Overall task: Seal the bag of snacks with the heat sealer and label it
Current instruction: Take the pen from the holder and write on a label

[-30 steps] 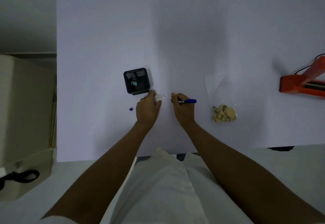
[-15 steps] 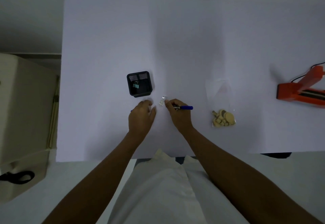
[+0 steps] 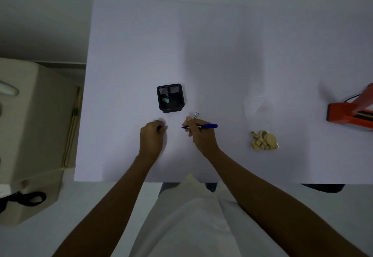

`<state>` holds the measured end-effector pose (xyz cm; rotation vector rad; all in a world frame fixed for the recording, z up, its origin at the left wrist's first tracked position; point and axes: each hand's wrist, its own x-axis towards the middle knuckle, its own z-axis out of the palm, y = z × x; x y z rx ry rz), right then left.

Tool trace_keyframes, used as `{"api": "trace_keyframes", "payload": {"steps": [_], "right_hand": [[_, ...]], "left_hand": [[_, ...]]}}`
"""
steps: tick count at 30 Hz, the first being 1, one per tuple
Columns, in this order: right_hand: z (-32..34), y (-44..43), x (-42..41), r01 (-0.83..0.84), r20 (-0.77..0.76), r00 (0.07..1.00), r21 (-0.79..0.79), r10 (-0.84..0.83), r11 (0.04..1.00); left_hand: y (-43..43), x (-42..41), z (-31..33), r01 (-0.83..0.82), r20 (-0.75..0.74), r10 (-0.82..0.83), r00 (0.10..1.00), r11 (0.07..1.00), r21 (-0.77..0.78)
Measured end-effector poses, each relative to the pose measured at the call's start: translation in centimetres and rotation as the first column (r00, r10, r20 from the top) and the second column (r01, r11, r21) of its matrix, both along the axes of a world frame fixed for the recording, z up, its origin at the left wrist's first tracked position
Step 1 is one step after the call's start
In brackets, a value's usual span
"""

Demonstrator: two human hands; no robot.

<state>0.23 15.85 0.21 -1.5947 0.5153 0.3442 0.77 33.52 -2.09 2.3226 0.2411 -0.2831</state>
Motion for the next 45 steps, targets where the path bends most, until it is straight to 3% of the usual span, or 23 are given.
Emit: {"api": "trace_keyframes", "payload": {"steps": [3,6,12,35,42,45], "right_hand": [[1.2,0.3,0.5,0.013,0.024,1.000,0.035,-0.014,0.999],[2.7,0.5,1.3,0.084,0.051,0.995,0.060,-0.087,0.995],[5.8,0.8,3.3,0.190,0.081,0.977,0.081,-0.196,0.979],[9.2,0.6,5.5,0.311,0.158,0.936,0.040,-0.313,0.950],[9.0,1.0,6.1,0.276,0.134,0.952,0.024,-0.277,0.961],[8.9,1.3,6.3,0.271,0.189,0.946,-0.014,-0.264,0.962]], "left_hand": [[-1.0,0.5,1.7,-0.095,-0.076,0.078,0.994,0.960,-0.265],[-1.8,0.8,4.2,-0.254,-0.249,0.140,0.958,0.817,-0.518],[-2.5,1.5,7.3,-0.336,-0.328,0.126,0.936,0.594,-0.731],[-4.5,3.5,10.5,-0.498,-0.476,0.157,0.866,0.362,-0.788],[-4.9,4.1,10.8,-0.441,-0.426,0.135,0.895,0.414,-0.796],[-5.3,4.3,11.2,-0.410,-0.389,0.143,0.910,0.452,-0.793]]}}
